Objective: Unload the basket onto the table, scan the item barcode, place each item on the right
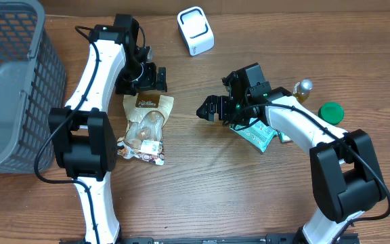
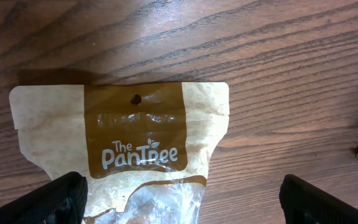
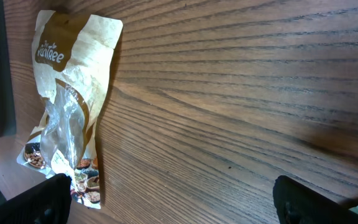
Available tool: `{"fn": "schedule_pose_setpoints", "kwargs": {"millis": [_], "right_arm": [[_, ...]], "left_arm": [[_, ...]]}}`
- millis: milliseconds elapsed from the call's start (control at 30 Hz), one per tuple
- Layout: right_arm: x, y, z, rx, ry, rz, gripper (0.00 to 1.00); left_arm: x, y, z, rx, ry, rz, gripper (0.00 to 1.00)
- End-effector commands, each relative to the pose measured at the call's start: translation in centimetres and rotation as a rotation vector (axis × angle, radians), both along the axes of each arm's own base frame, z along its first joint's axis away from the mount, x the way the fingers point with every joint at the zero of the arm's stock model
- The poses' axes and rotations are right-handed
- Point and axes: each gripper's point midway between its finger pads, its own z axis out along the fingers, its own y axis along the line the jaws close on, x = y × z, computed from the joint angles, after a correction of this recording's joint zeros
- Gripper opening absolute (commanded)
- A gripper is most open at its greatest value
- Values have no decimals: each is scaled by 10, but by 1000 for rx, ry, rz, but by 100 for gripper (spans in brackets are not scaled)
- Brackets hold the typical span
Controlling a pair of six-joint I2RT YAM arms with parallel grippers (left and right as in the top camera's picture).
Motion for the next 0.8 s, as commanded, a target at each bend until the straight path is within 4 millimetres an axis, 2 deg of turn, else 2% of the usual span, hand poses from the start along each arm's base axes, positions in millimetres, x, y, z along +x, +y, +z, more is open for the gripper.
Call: {"fn": "schedule_pose_setpoints", "kwargs": {"millis": [0,700,767], "right_arm": [[5,3,7,4,-24,-1,100],[7,1,5,-11,-31,-10,100],[16,5,11,12,-77,-9,100]], "left_arm": [[4,-3,17,0,-47,-7,100],[4,-3,17,0,-47,-7,99],[4,-3,17,0,-47,-7,99]]}}
